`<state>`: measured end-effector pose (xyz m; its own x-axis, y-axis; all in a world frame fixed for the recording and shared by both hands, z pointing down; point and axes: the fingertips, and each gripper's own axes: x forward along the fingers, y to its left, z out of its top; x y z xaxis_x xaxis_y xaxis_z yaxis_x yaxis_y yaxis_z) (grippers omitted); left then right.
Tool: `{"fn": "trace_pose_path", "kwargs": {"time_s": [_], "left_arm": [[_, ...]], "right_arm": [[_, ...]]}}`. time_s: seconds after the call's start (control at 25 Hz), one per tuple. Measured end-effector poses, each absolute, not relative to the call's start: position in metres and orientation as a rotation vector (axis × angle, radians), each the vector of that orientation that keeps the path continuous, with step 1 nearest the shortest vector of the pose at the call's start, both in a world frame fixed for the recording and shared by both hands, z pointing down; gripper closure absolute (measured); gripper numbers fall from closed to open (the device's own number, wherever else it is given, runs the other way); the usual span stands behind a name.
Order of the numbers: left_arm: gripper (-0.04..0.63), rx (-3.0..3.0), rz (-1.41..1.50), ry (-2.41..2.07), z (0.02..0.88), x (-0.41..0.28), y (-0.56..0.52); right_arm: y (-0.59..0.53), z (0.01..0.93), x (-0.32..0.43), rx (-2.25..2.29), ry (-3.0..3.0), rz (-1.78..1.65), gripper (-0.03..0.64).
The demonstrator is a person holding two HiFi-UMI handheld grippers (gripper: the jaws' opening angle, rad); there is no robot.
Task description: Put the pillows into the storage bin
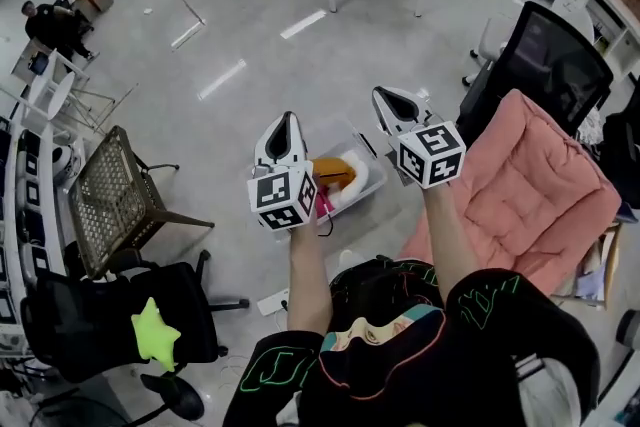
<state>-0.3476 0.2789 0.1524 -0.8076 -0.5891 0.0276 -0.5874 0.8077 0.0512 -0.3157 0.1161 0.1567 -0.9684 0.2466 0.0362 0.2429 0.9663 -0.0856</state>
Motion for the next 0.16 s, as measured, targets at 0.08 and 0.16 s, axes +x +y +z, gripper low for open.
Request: {"fn": "trace_pose_path", "kwargs": {"time_s": [0.08,0.16], "left_arm": [[0.604,0.962,-0.053,-2.954,0.148,-0.343,0.277],[0.603,0.969,-0.044,-2.961,0.142,-0.338,0.274]], "right_arm": [[0.114,0.151,-0.312,-0.386,-3.077,0.121,0.614],[0.113,0.144,-0.308,-0.388,-3.089,0.118,0.615]]}}
